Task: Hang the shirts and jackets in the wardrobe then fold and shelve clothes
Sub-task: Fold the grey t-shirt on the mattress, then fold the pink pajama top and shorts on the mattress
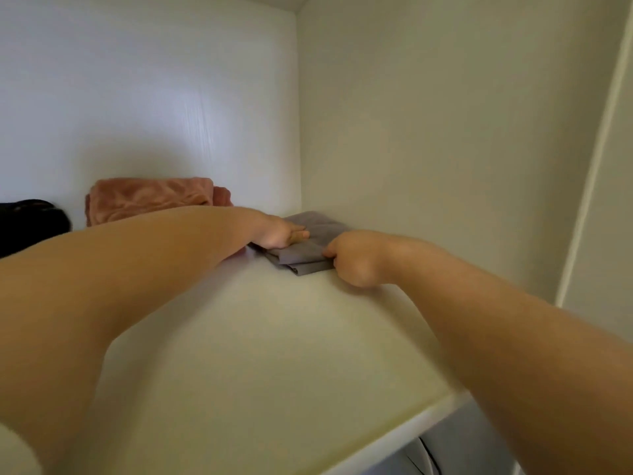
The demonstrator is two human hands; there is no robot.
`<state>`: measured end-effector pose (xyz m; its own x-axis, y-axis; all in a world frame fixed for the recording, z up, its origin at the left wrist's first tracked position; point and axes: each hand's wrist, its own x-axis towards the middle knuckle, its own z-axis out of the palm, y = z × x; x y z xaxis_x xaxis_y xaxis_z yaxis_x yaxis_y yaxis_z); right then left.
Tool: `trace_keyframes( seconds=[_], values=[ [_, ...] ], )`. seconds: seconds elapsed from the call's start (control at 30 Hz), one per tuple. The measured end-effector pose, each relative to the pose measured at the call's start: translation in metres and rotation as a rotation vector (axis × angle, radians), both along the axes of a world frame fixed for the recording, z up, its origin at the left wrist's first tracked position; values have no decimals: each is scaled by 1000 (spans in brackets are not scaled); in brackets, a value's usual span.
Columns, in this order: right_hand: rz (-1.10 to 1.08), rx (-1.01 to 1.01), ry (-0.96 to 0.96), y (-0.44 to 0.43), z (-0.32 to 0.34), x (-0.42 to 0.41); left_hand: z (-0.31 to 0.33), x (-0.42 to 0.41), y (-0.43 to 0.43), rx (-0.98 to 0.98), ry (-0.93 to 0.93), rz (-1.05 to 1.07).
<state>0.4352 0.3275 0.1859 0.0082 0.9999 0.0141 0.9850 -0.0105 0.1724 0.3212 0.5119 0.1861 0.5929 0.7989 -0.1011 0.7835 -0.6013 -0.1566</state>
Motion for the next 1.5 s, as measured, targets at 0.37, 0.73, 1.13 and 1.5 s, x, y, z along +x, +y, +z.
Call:
trace_keyframes(
  seconds=[0.37, 0.73, 1.13, 1.5],
  values=[
    [-33, 490, 449, -28, 3, 12, 26, 17, -82, 280, -14, 28],
    [-378, 698, 1028, -317, -44, -14, 36, 33, -345, 356, 13, -409],
    [-1337, 1042, 984, -747, -211, -58, -153, 55, -762, -418, -339, -1284],
    [-2251, 1380, 1068, -967, -409, -172, -379, 86, -1049, -598, 368, -1660]
  ],
)
